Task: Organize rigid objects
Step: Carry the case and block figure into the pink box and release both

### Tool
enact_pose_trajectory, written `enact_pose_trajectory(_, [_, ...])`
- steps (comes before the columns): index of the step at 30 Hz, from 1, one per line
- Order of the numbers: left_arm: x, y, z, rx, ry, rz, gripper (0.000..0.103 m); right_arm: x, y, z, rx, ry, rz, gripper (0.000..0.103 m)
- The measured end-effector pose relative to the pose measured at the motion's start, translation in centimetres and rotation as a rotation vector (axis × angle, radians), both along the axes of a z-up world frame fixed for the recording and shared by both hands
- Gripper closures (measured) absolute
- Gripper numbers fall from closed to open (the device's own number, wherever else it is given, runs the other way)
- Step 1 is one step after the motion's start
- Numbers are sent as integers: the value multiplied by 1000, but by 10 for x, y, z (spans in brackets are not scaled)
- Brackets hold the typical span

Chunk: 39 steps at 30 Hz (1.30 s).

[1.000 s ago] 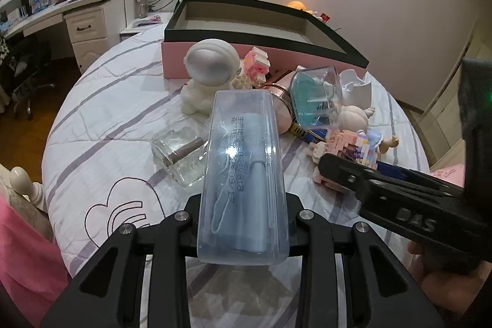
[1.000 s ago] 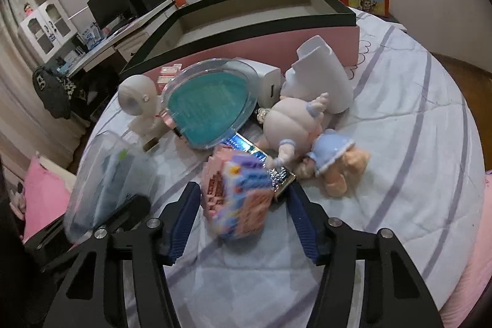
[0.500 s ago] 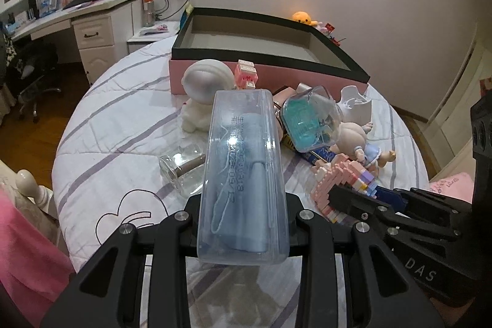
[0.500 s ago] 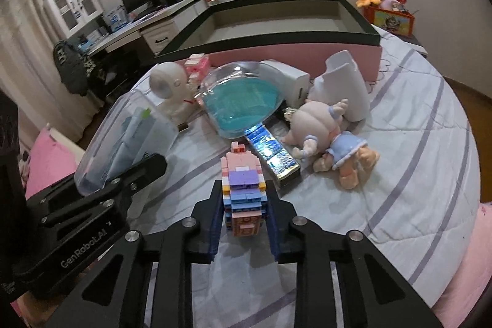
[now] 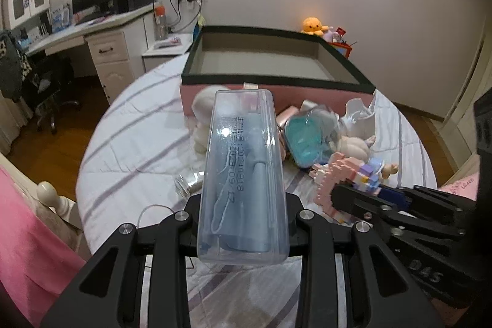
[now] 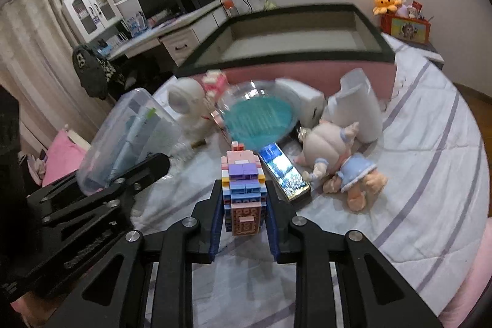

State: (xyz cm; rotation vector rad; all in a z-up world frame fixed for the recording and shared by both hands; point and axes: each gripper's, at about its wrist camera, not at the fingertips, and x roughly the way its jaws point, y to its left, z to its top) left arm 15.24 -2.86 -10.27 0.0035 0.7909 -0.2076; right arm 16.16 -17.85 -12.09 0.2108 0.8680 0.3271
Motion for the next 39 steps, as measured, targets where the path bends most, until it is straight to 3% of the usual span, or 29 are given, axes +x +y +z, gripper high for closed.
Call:
enact_pose_trajectory(10, [12,5,61,-39,-134,-3,71,7,-11,70,-30,-161,-29,78])
enact_pose_trajectory(14, [41,4,85,-47,-191,8,71,31,-17,92,-72,-211,-55,78])
enact_pose_trajectory(18, [84,-2,94,-63,-192,6,71,72,-22,104,-113,-229,-80,78])
enact_pose_trajectory(23, [141,-13,80,-51,-140,7,71,127,-27,94,-144,-192,-99,78])
enact_pose_trajectory(30, [209,-38,34,4,-17,-14,71,189,-33,44,-167,-63,-111,78])
enact_pose_trajectory(36, [241,-52,-5,11,110,-39,71,216,-40,13,-181,32,-115,78])
enact_pose_trajectory(39, [244,-57,-6,21,123,-45,69,219,-40,9,-193,55,-105,78])
